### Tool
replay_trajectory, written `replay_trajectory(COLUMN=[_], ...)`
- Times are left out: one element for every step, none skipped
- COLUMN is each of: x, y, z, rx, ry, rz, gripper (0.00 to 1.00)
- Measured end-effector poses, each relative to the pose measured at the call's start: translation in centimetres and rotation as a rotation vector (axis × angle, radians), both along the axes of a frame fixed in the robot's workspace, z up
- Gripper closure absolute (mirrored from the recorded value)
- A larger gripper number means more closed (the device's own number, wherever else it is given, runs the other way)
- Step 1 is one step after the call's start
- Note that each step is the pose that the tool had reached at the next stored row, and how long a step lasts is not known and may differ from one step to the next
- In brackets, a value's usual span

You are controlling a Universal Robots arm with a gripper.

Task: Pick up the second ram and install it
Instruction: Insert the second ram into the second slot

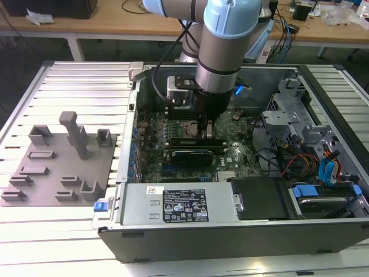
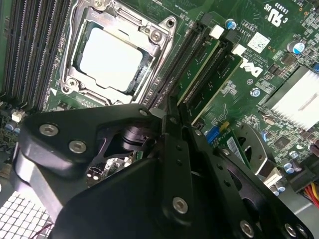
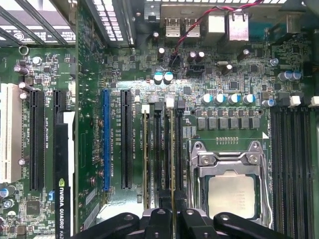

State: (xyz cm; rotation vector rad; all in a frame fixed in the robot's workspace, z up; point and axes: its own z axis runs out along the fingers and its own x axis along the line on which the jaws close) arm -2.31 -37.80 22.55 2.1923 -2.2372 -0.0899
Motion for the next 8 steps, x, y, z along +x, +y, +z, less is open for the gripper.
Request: replay_trajectory(x=[0.0,0.0,0.0,0.0,0.0,0.0,0.0,0.0], y=[0.0,0.0,0.0,0.0,0.0,0.0,-0.01,-0.01], z=[0.02,0.02,0.04,0.04,0.04,0.05,0.11,0.21], rx=[0.0,0.0001,-0.0002,-0.0001,-0.0001,-0.0002,-0.0007,-0.0004], ry=[-0.0001,-0.0001,0.0,-0.0001,-0.0001,0.0,0.0002,0.0002], rz=[0.0,0.0,0.0,0.0,0.0,0.0,0.0,0.0], gripper=[0.89,0.89,0.89,0.89,0.89,0.89,0.89,0.89])
